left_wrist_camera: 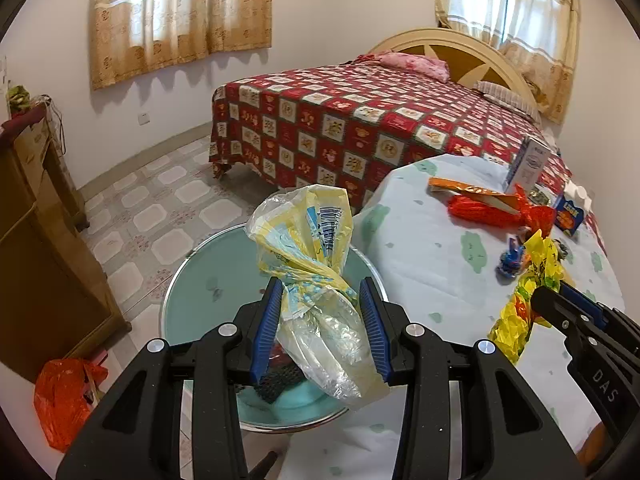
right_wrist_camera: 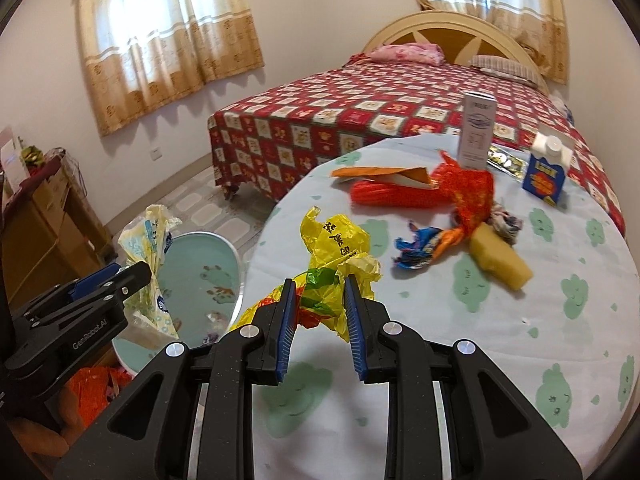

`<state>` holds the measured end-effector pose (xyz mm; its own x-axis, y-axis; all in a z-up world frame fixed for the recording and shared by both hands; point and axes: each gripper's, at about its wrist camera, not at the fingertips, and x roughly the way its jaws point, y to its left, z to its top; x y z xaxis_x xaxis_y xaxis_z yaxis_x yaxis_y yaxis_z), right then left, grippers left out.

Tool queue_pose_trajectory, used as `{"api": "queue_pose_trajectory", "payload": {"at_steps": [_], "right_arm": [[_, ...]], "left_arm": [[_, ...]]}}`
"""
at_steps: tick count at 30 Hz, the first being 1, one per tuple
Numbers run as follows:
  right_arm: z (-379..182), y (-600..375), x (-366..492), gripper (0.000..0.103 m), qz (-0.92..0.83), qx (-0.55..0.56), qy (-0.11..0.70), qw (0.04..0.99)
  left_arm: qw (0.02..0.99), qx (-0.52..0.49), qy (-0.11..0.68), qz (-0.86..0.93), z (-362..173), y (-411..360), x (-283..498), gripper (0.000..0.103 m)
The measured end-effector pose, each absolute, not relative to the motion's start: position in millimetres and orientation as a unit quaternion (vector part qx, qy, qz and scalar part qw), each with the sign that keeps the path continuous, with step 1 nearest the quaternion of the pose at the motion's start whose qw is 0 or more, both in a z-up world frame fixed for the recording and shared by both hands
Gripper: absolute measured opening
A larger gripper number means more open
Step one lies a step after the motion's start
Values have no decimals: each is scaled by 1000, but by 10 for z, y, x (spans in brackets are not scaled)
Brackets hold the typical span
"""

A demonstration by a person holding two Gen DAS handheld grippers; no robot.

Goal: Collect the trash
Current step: 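Carry both wrappers over the teal bin and open both tools to drop them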

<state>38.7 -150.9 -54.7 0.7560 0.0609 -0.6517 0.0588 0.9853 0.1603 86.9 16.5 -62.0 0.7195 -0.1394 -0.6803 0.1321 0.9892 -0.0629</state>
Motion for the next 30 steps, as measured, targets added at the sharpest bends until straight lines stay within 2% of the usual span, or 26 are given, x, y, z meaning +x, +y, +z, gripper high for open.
{"api": "queue_pose_trajectory", "payload": {"at_steps": [30], "right_arm": [[-550,-781,680,25,71,40,359,930]], "left_arm": [[924,-48,378,-14,-718,788,1050,40]]}}
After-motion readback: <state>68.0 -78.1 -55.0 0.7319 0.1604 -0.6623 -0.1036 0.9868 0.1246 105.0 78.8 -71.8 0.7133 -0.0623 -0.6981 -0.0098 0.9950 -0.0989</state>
